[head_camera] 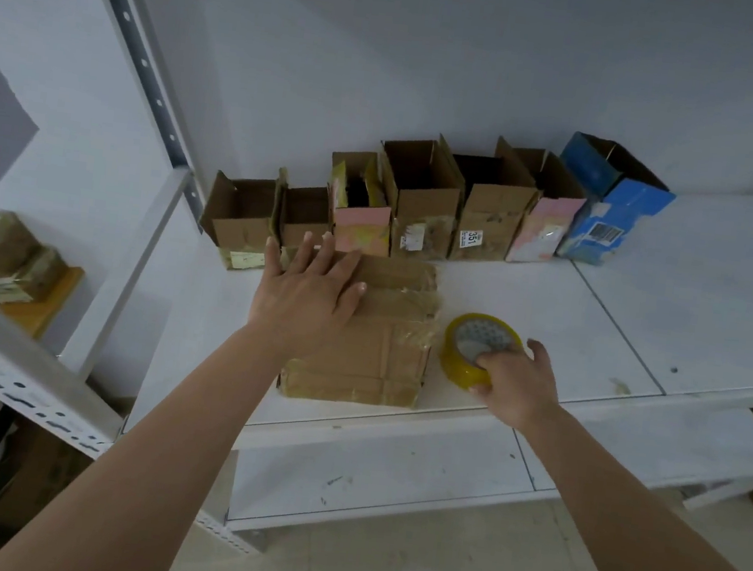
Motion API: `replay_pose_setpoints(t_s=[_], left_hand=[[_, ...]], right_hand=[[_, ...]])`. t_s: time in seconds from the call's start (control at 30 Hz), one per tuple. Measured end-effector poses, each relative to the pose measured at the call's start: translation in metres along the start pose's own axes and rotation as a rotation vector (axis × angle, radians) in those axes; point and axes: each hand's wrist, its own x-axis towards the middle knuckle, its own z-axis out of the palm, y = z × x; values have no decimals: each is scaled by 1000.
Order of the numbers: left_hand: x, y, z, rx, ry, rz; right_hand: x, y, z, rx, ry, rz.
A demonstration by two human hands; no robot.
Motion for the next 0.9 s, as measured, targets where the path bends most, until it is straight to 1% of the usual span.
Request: replay_pose_setpoints(t_s=[0.1,0.17,0.2,0.23,0.27,0.3,0.33,0.4,0.43,0.5,0.53,0.6,0.63,0.67,0.73,0.8,0.9], left_hand=[[1,0,-3,14,-15,-2],[-1,3,-5,14,-37,-6],[-1,4,-7,15,-47,-6],[-1,5,-8,17,-59,-5],[0,6,-10,21,-73,-7],[3,7,-12,31,-83,-8],[6,8,-15,42,-89,-3],[11,8,-21,-2,-93,11],[12,9,-23,-86,-95,12],[11,11,-24,-349,-90,-11],[7,12,-24,-525,-61,-28],[-4,14,-28,-959,17,-47],[-9,15,-29,-1127,52,-44],[-13,14,-29,-1223,69,-27],[-18,14,-29,-1273,75,5],[-20,15,-30,-1308,83,2],[-22,17,-34,-1409,165,-23]], right_hand=[[0,8,-8,-33,25,68],[0,24,-27,-28,66,145],[1,32,-41,54,91,185],[0,39,-58,210,116,203],[-1,44,-77,421,146,184],[-3,45,-96,618,185,125],[-7,42,-114,755,225,47],[-17,29,-145,913,257,-117],[-23,19,-158,982,244,-189],[-32,-1,-177,1101,159,-290],[-34,-11,-182,1135,110,-330],[-32,-29,-184,1173,30,-395],[-29,-37,-183,1179,7,-412],[-25,-45,-180,1175,-9,-418],[-18,-57,-177,1198,-33,-414],[-14,-66,-177,1175,-48,-450],[-11,-79,-179,989,-19,-528]])
